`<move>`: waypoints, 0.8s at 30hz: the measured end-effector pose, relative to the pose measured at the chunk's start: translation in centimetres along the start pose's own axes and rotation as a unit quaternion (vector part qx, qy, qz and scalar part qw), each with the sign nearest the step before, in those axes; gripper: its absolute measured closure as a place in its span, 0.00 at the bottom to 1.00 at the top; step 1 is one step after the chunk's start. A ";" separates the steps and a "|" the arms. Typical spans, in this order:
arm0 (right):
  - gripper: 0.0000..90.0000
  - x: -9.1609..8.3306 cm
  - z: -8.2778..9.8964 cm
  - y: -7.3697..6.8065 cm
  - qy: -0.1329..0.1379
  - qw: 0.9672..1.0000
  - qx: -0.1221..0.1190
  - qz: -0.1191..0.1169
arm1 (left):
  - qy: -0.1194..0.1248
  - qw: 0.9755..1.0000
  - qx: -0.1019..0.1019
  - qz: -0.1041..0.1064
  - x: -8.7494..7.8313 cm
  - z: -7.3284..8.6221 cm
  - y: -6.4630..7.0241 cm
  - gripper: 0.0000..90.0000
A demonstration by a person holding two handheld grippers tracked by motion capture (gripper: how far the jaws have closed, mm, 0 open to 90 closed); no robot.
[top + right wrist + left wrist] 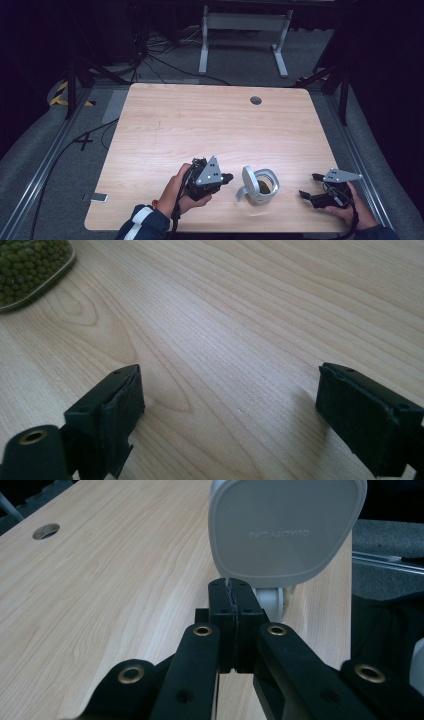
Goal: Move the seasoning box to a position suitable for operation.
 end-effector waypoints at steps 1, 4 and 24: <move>0.13 0.0 0.0 0.0 0.000 1.000 0.000 0.000 | -0.001 1.000 0.001 0.003 0.0 -0.1 0.1 1.00; 0.13 0.0 0.0 0.0 0.000 1.000 -0.001 -0.001 | 0.004 1.000 0.005 0.007 0.3 -0.5 0.3 1.00; 0.13 0.0 0.0 0.0 0.000 1.000 -0.002 -0.002 | 0.020 0.999 0.024 0.037 1.4 -2.9 2.0 1.00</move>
Point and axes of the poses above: each handheld gripper's, and its own axes: x roughly forward along the jaws, z roughly out of its underside, y roughly to its right, the point moved 10 cm from there along x, roughly forward along the jaws, and after that the axes turned 8 degrees about -z, right-handed, at the moved point
